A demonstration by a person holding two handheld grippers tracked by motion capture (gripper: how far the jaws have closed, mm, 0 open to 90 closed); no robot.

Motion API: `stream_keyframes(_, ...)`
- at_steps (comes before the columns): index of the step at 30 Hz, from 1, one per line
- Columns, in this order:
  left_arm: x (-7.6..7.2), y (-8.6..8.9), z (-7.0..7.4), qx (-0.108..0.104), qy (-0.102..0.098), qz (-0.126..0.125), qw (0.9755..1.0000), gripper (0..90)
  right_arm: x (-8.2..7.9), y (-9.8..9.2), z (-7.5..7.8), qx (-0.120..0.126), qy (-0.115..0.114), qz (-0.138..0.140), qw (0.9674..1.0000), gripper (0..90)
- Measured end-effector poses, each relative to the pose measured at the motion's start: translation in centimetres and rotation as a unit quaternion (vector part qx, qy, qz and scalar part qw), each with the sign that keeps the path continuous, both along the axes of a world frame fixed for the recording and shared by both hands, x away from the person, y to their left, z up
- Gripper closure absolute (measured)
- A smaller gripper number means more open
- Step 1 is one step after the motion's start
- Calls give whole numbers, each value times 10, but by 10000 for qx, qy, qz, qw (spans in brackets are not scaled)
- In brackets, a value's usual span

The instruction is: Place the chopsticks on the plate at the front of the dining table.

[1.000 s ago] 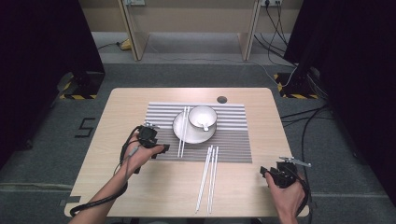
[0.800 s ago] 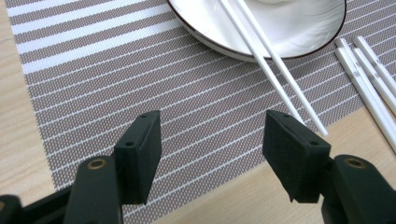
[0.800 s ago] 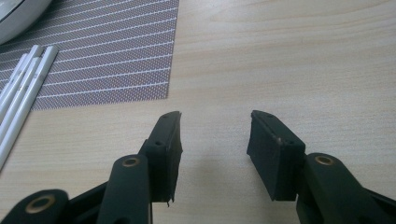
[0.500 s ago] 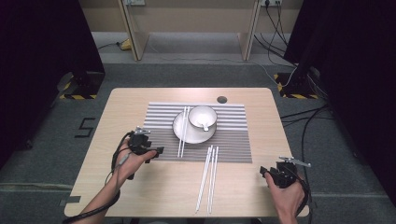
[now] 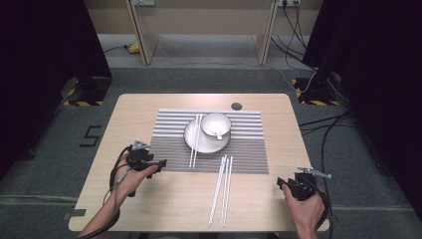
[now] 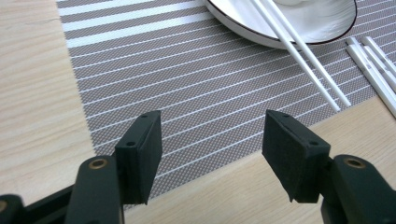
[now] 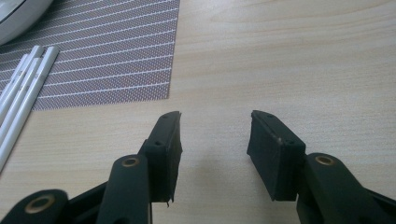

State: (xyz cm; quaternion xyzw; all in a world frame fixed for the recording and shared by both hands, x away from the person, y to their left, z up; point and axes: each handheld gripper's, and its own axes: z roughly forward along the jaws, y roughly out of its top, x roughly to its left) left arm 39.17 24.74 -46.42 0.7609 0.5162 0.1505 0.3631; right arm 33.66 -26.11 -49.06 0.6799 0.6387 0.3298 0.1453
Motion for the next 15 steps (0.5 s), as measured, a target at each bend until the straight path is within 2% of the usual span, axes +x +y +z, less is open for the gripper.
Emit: stream_keyframes(15,-16,28,-8,-125,-155,188,9996,390,0,1,0,4,2,5,10000,538)
